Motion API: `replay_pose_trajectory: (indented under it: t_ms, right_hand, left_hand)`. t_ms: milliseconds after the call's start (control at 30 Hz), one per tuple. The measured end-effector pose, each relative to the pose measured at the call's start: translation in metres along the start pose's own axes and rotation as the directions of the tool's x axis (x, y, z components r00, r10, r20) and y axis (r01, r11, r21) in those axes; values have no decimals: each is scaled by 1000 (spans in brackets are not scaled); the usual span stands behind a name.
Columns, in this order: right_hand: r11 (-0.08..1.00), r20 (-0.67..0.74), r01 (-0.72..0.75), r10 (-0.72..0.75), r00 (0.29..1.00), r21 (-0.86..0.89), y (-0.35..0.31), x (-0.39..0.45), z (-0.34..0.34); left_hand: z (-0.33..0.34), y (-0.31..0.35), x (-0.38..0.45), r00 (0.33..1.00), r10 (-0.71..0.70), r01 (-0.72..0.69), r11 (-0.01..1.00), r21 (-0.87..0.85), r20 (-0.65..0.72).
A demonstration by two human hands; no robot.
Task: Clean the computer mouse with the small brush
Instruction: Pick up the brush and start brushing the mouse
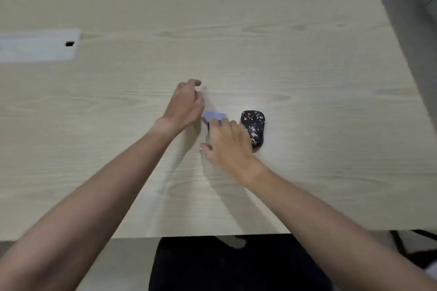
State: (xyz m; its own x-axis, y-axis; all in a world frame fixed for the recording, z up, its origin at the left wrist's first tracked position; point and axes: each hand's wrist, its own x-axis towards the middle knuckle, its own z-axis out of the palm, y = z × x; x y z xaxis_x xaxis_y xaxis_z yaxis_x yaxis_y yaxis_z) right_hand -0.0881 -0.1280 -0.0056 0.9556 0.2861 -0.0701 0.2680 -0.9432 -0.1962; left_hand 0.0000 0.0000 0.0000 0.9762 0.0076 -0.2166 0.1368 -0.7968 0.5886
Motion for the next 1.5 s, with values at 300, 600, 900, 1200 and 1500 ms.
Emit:
replay_pose_trajectory:
  t_ms: [300,600,900,1200,1500]
  right_hand:
    - [970,-369,43,-132,920,-240,-9,-32,33]
    - [977,-215,195,-211,954,-92,46,-87,26]
    - [990,-193,-4,32,981,143,95,-84,-42]
    - [969,-298,-63,135,945,238,110,-67,-60]
    - [988,-411,131,-86,907,82,95,-46,-46]
  left_hand:
    - [2,17,45,960,169,-151,984,-93,225]
    - [38,7,-2,906,420,-383,862,-332,47]
    - [78,15,-51,867,420,-372,904,-211,267]
    - [100,12,-51,919,393,-393,919,-31,3]
    - [76,-24,-68,896,443,-442,897,22,-22]
